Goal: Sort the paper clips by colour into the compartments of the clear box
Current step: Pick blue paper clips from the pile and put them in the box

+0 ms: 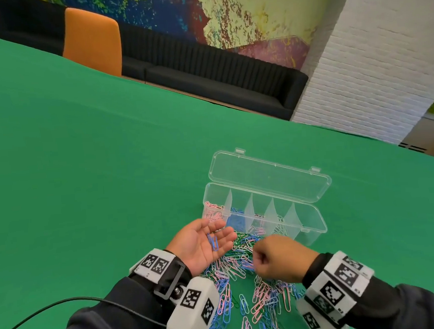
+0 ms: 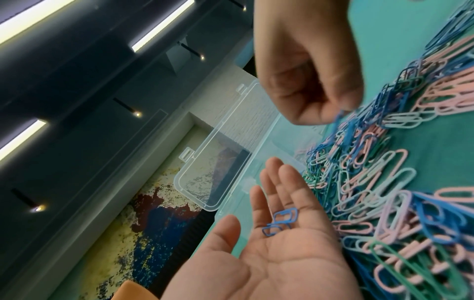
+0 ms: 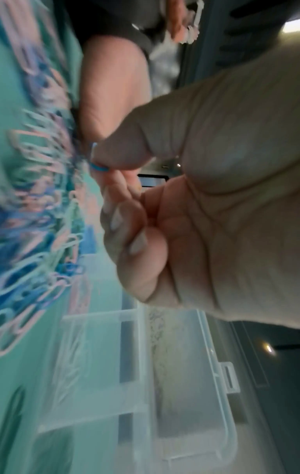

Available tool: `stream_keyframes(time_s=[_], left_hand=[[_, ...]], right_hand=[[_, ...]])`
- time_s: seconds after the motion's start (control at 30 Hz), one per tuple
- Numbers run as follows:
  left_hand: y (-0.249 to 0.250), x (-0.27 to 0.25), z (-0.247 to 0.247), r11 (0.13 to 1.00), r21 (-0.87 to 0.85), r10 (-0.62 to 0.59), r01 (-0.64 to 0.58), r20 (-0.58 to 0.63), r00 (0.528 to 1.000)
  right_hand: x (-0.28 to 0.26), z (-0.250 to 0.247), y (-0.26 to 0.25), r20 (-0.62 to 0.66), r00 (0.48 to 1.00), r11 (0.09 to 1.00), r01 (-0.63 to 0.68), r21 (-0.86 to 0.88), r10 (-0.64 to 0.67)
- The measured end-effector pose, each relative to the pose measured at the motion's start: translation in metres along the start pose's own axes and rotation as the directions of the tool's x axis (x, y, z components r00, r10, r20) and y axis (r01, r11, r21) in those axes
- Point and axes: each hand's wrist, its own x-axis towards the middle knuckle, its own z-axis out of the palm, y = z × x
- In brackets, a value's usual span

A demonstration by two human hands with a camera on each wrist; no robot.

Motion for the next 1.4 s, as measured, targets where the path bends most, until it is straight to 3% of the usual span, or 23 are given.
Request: stream_keyframes(time_s=[0.2,0.27,0.4,0.57,0.83,1.2,1.4], left_hand=[[0.002,0.001,0.000,1.000,0.015,-0.014,0.014,-0.008,1.000],[0.002,0.000,0.000,1.000,0.002,-0.022,0.022,-0.004,1.000],[0.006,-0.002,0.001,0.998,-0.041,-0.042,0.042,-0.003,0.999],[0.008,-0.002,-0.002,0.998,0.034,-0.047,0.048,-0.041,0.998],[0.000,-0.005,0.002,0.997,0.070,-0.020,0.020,0.001,1.000],[-0.008,-0.005,0.005,0.993,0.078,-0.097,0.093,0.055,0.994],[-0.011,-0.008,0.007,0.986,0.116,-0.132,0.122,0.080,0.988]], right_hand=[[0.006,-0.031,-0.004,-0.278,0.960,0.969,0.048,0.242,0.022],[0.011,-0.033,-0.007,-0.303,0.952,0.947,0.070,0.314,0.030],[0.017,-0.019,-0.002,-0.181,0.983,0.985,0.009,0.174,0.023],[0.018,0.011,0.008,0.010,0.998,0.997,-0.067,0.046,0.067],[0.011,-0.005,0.027,-0.040,0.992,0.951,-0.104,0.290,0.120],[-0.015,0.018,0.026,0.062,0.991,0.989,-0.120,0.082,0.115],[-0.011,0.015,0.028,-0.093,0.986,0.986,-0.131,0.098,0.140]])
